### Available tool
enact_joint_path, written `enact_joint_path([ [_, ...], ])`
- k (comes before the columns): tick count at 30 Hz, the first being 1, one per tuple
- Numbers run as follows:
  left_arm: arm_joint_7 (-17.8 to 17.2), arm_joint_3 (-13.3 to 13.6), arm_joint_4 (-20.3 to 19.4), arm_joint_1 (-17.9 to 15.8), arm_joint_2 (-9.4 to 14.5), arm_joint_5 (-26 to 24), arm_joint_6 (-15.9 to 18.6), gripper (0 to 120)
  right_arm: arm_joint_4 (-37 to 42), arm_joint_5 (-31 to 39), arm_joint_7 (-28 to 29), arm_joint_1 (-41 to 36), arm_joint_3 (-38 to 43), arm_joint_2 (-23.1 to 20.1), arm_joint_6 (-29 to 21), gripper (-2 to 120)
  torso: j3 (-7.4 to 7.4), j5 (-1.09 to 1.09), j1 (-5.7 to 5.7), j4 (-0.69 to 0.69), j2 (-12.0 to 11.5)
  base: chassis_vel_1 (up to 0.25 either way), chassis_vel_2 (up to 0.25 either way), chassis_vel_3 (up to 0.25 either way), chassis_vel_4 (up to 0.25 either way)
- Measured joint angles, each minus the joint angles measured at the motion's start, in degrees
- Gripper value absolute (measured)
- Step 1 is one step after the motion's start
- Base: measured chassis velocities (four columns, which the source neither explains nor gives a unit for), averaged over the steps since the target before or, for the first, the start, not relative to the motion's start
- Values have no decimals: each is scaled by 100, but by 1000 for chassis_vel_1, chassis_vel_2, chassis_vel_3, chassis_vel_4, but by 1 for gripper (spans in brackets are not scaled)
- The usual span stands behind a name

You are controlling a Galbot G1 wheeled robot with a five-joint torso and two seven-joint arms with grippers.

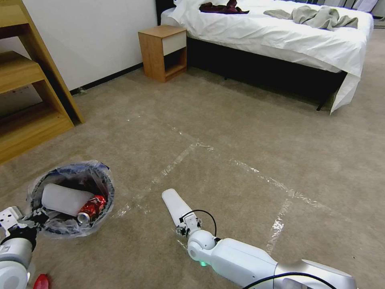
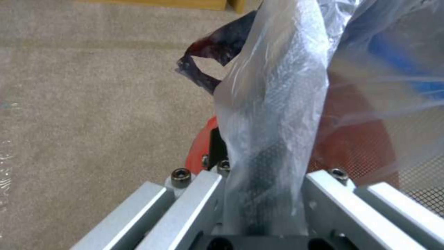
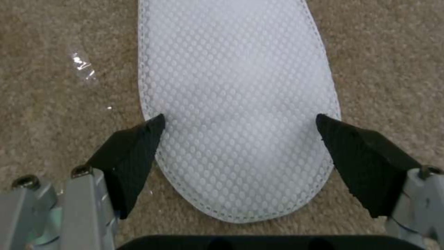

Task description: Pick up the trash bin and place the garbage on the floor into it.

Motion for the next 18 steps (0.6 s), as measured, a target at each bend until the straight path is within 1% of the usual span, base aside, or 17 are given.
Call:
enact_joint_path([
  [18, 0, 29, 56, -50, -15, 10, -2, 1, -76, -166, -27, -9, -94, 31, 29, 84, 0, 0, 0, 0, 0, 0, 0, 0, 0],
])
